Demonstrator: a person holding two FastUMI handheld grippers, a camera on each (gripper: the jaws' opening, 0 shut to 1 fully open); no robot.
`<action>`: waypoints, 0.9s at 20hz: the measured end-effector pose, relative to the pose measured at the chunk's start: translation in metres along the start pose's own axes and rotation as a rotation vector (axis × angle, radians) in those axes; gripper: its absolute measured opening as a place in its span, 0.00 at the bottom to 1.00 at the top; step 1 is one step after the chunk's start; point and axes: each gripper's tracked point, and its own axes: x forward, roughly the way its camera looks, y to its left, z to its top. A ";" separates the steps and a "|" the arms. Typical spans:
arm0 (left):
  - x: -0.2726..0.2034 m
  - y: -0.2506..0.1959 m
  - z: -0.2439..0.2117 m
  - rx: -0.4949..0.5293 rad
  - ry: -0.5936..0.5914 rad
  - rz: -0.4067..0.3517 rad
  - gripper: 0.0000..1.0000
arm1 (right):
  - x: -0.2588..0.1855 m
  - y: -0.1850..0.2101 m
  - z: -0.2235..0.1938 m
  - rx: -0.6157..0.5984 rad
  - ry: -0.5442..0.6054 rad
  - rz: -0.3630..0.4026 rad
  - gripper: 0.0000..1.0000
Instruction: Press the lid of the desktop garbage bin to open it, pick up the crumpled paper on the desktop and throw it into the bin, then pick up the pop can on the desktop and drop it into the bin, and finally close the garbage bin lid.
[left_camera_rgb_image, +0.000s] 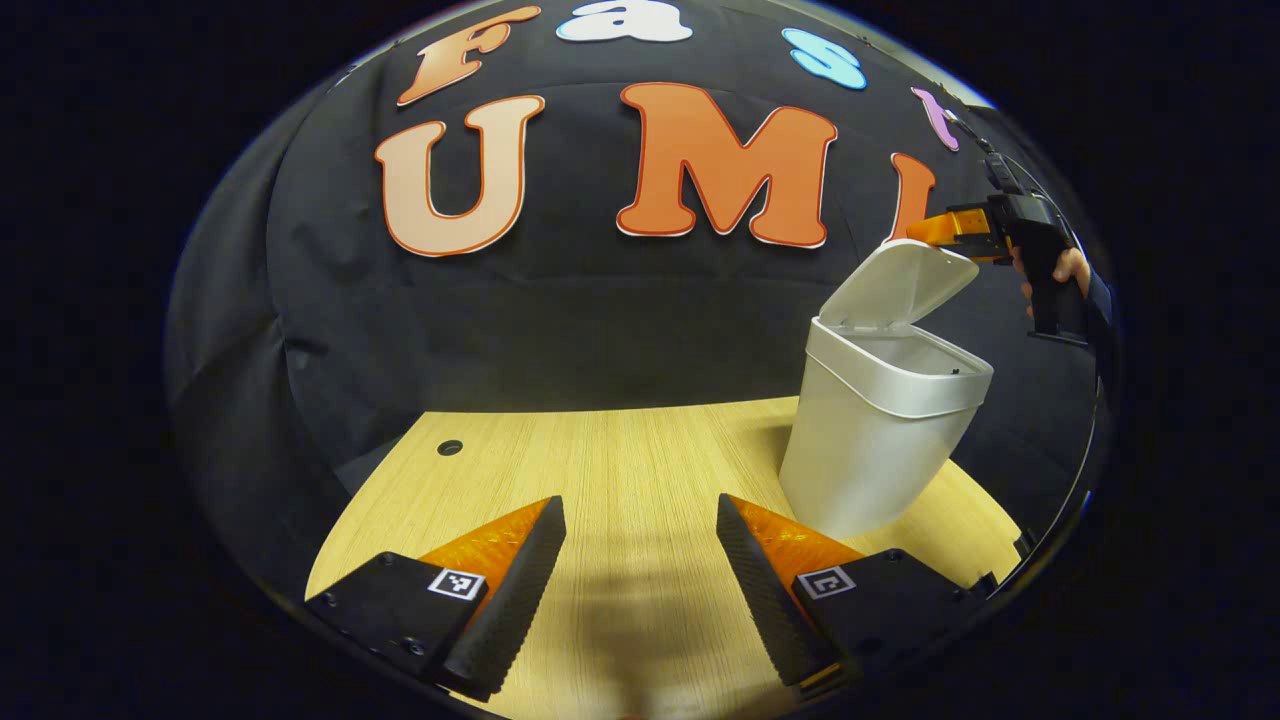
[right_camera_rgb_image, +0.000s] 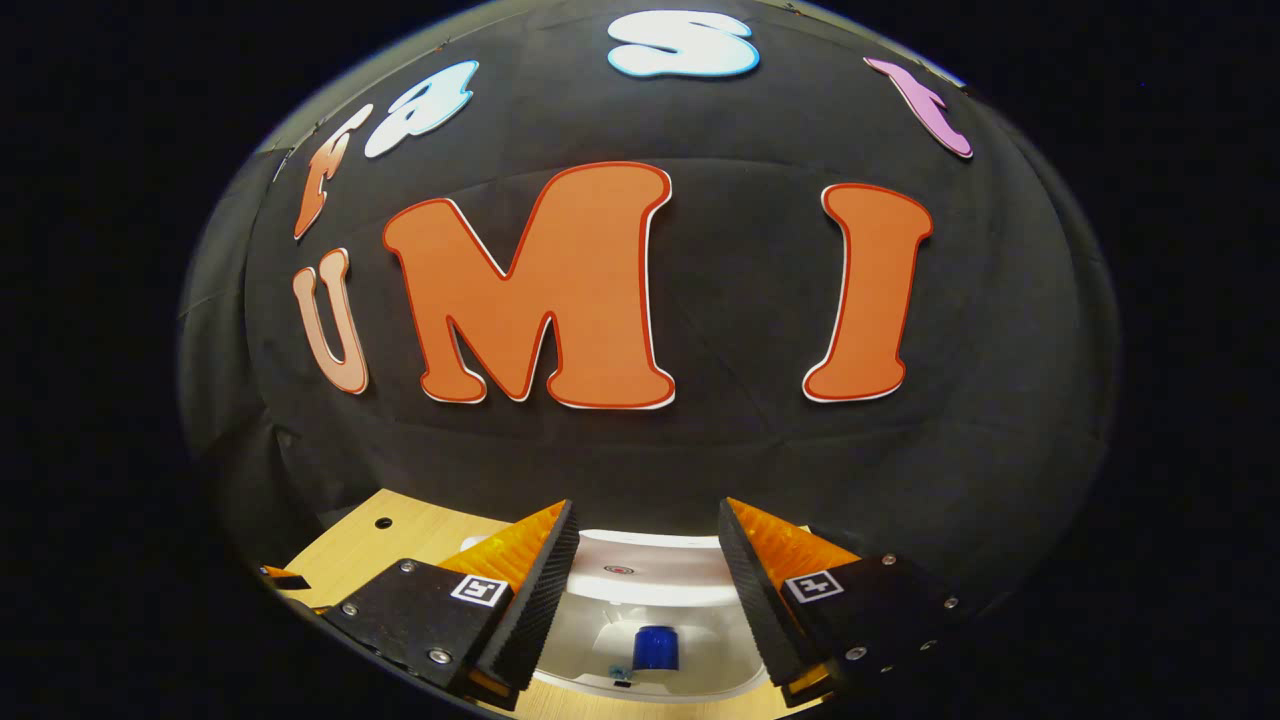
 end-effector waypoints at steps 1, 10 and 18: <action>0.000 0.000 0.000 -0.001 0.003 0.000 0.98 | -0.001 0.000 -0.004 0.008 0.009 0.001 0.86; 0.004 -0.014 -0.008 0.002 0.028 -0.036 0.98 | -0.009 0.003 -0.059 0.032 0.125 0.008 0.85; 0.006 -0.018 -0.016 -0.002 0.048 -0.050 0.98 | -0.018 0.011 -0.091 0.004 0.195 0.020 0.87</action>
